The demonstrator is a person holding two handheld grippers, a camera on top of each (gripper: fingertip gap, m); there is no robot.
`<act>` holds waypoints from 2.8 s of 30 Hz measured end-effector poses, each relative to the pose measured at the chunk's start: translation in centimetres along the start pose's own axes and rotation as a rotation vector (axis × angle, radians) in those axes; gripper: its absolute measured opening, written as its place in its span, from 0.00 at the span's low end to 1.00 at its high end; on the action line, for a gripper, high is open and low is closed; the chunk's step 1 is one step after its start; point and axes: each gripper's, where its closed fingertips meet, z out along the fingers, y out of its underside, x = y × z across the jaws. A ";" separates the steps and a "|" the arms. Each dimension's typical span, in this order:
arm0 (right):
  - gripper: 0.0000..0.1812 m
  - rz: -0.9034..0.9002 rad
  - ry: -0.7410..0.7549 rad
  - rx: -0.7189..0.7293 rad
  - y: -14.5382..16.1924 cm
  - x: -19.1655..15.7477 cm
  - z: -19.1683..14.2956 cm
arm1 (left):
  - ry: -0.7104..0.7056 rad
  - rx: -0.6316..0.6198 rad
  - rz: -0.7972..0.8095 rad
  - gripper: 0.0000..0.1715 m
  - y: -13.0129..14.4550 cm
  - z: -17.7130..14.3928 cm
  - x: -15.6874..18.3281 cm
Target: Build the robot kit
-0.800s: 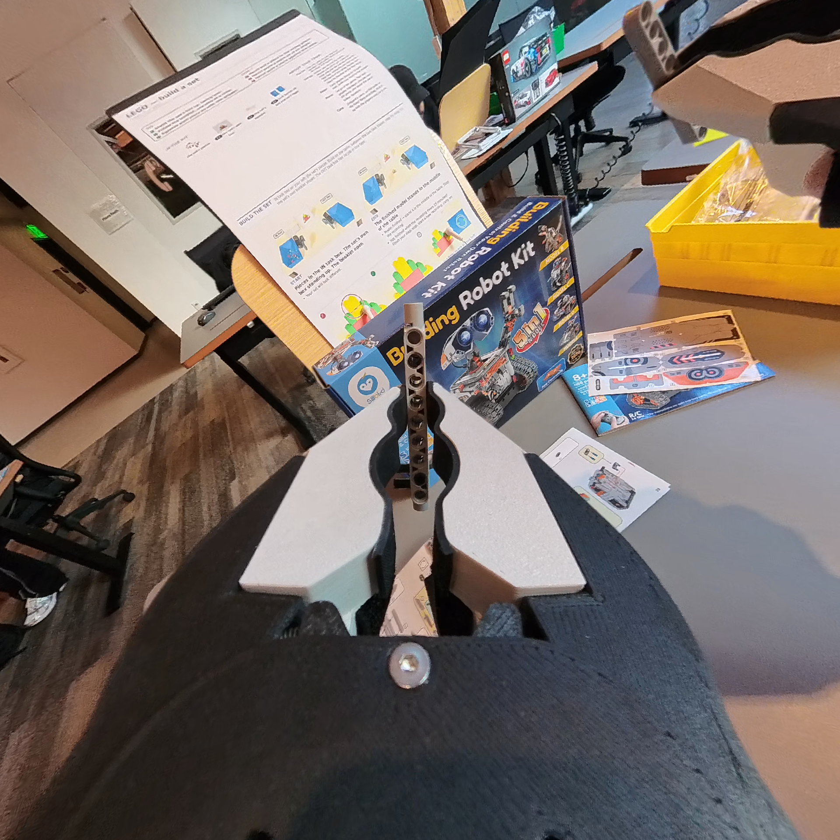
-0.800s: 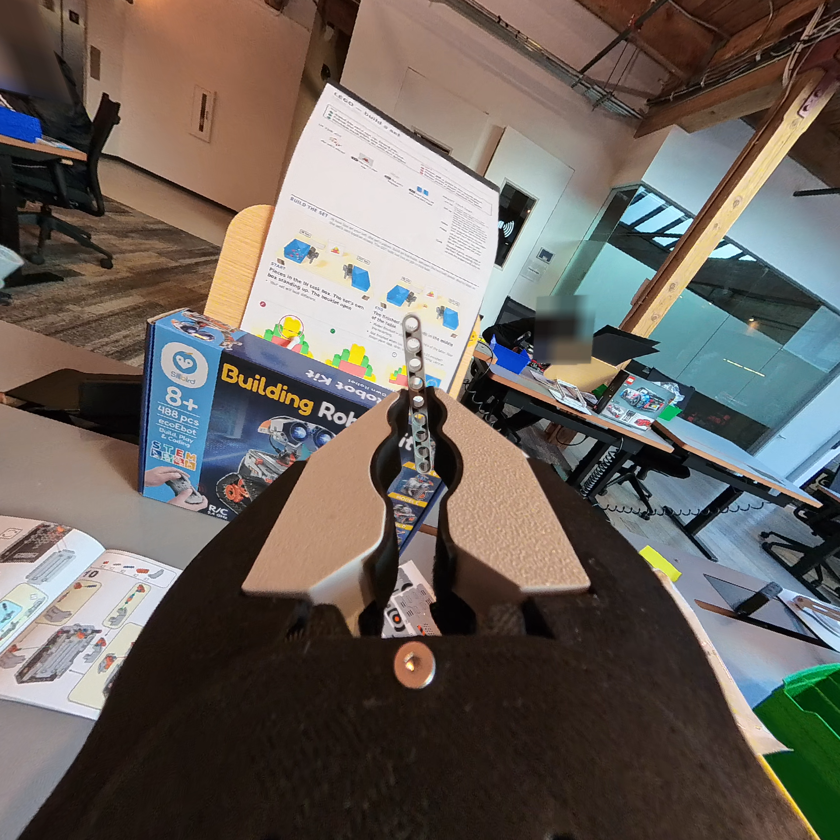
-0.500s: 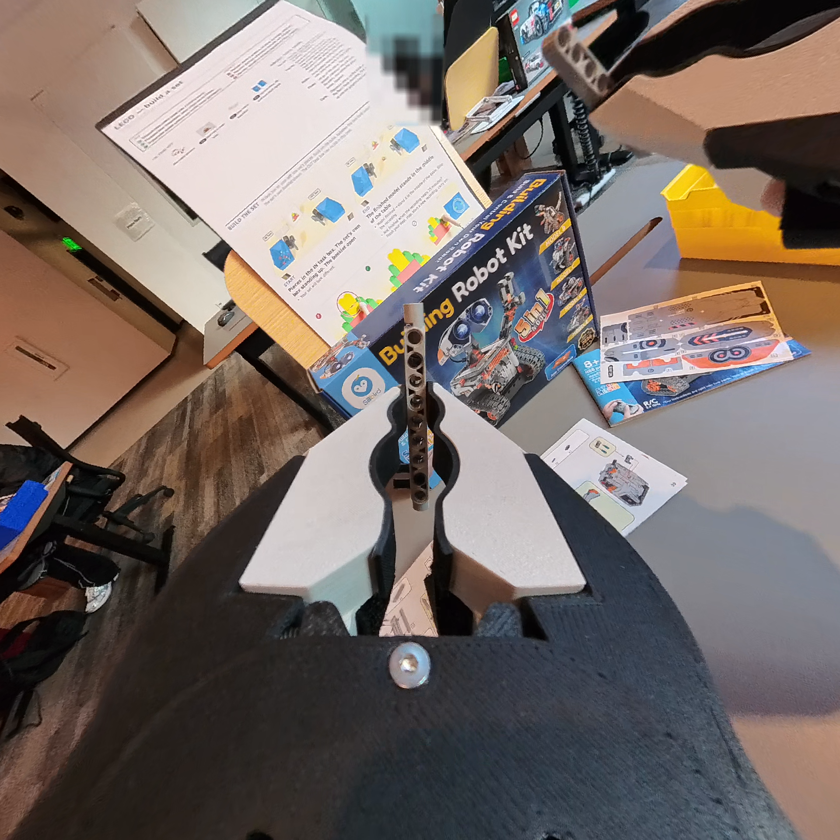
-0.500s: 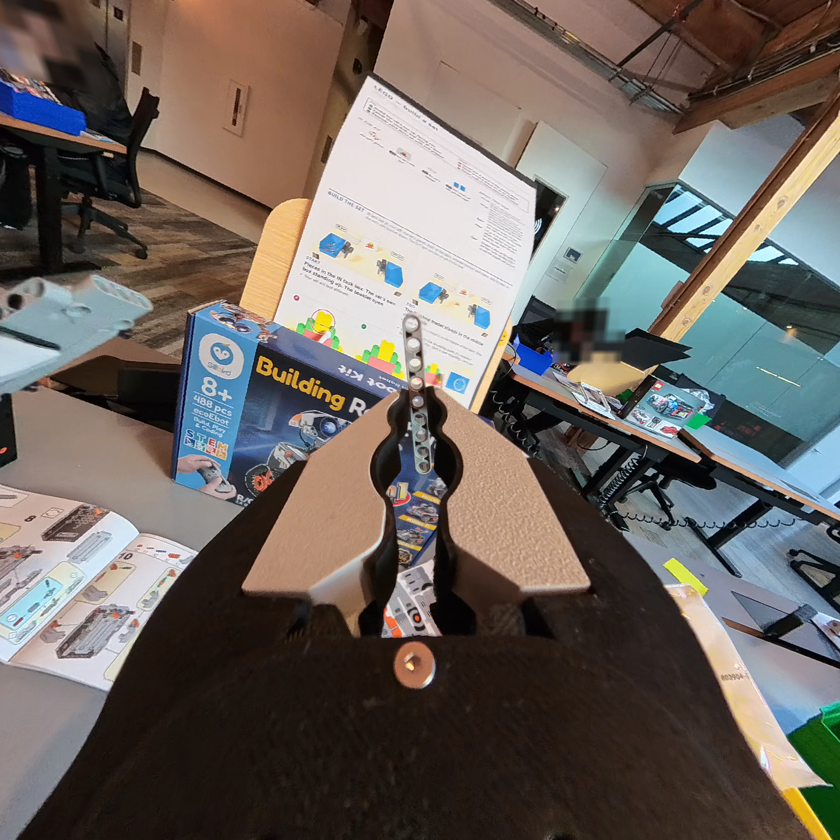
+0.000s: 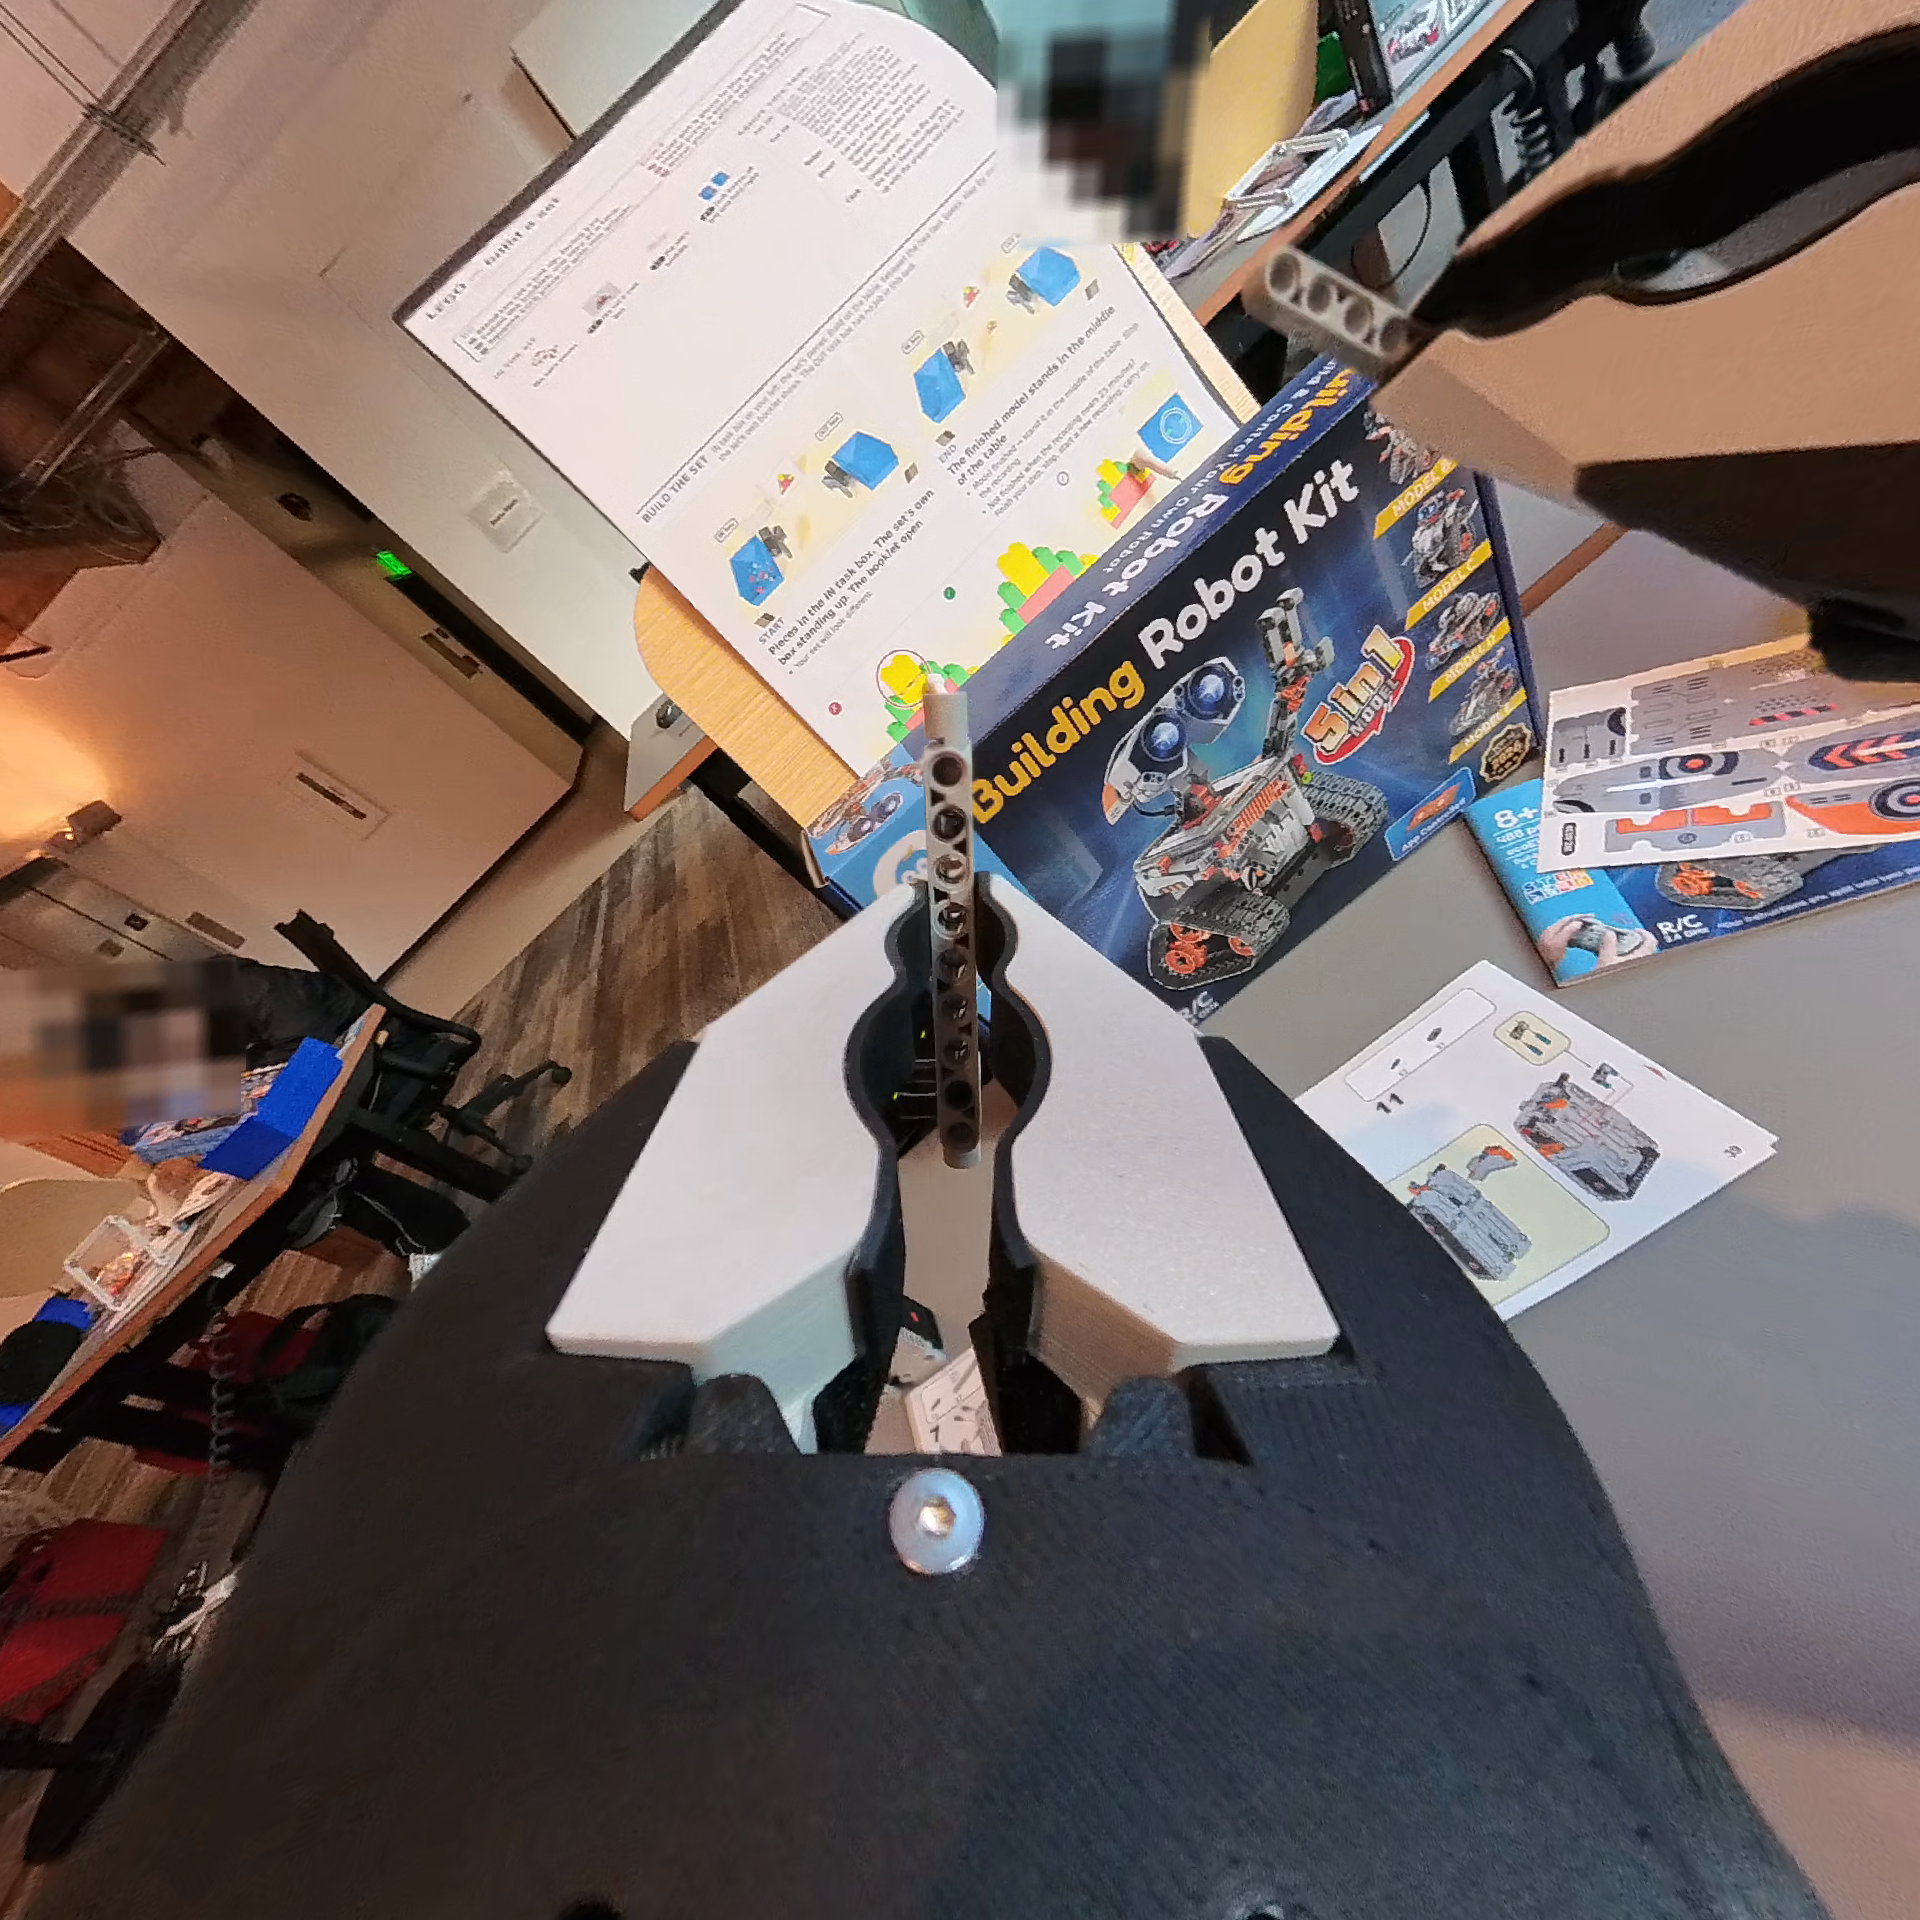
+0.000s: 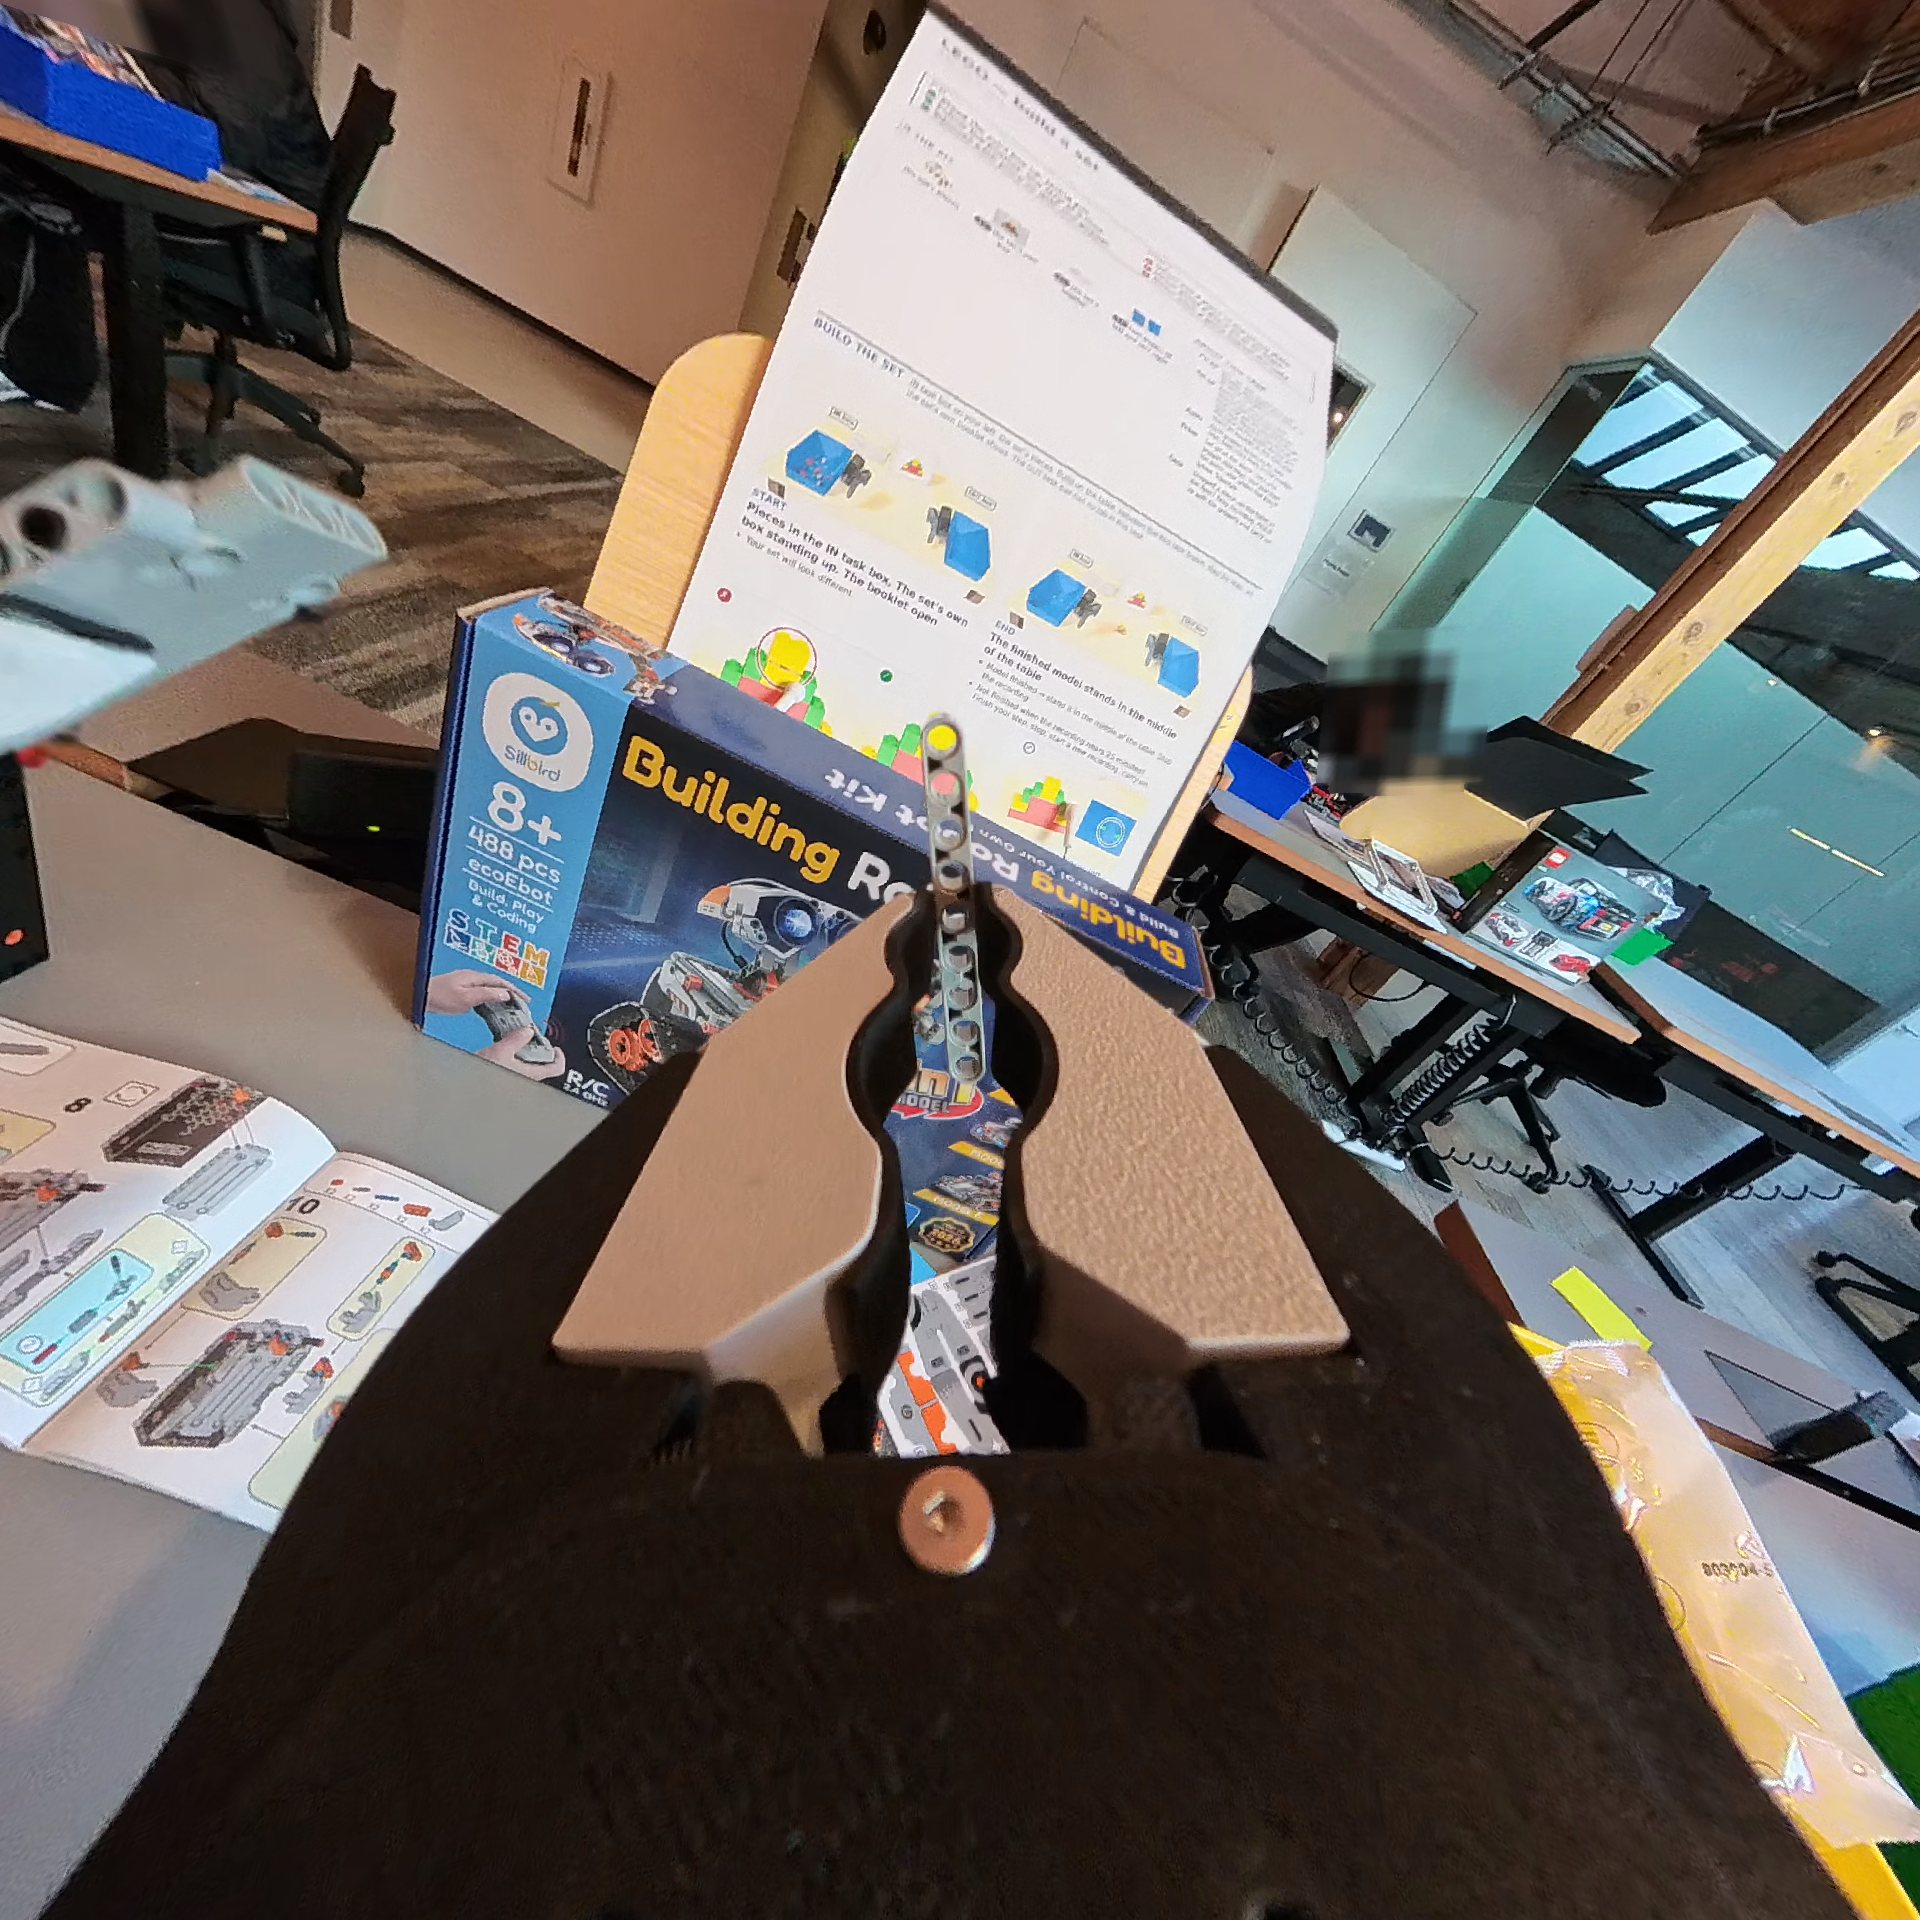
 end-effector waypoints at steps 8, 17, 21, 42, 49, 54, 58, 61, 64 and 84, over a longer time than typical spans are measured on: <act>0.03 -0.025 -0.024 -0.030 1.2 -1.1 1.0 | -0.007 0.009 -0.044 0.03 0.3 -0.4 -1.4; 0.03 -0.025 -0.030 -0.043 1.6 -1.5 1.3 | -0.030 0.005 -0.076 0.03 0.8 -0.6 -2.9; 0.03 -0.024 -0.031 -0.027 1.1 -1.6 0.9 | -0.040 0.005 -0.083 0.03 0.8 -0.7 -3.2; 0.04 0.124 -0.262 0.013 -0.2 -2.7 -0.3 | 0.746 0.253 -0.506 0.03 -2.3 -3.7 2.0; 0.04 0.625 -0.969 0.114 -2.3 -5.9 -3.3 | 0.877 0.343 -0.731 0.03 -0.4 -5.6 -3.4; 0.04 0.767 -1.146 0.135 -2.0 -5.7 -3.3 | 0.742 0.388 -0.751 0.03 2.4 -8.4 -9.0; 0.04 0.928 -1.393 0.198 -3.5 -7.4 -4.8 | 0.809 0.471 -0.808 0.03 1.7 -9.3 -9.4; 0.04 0.976 -1.486 0.235 -4.4 -8.6 -5.6 | 0.935 0.484 -0.872 0.03 0.4 -8.0 -7.3; 0.04 1.002 -1.523 0.276 -5.1 -8.9 -6.2 | 1.115 0.491 -0.965 0.02 -1.5 -7.0 -4.5; 0.03 1.033 -1.692 0.332 -7.1 -8.6 -9.3 | 1.293 0.438 -0.946 0.03 -4.6 -8.2 0.3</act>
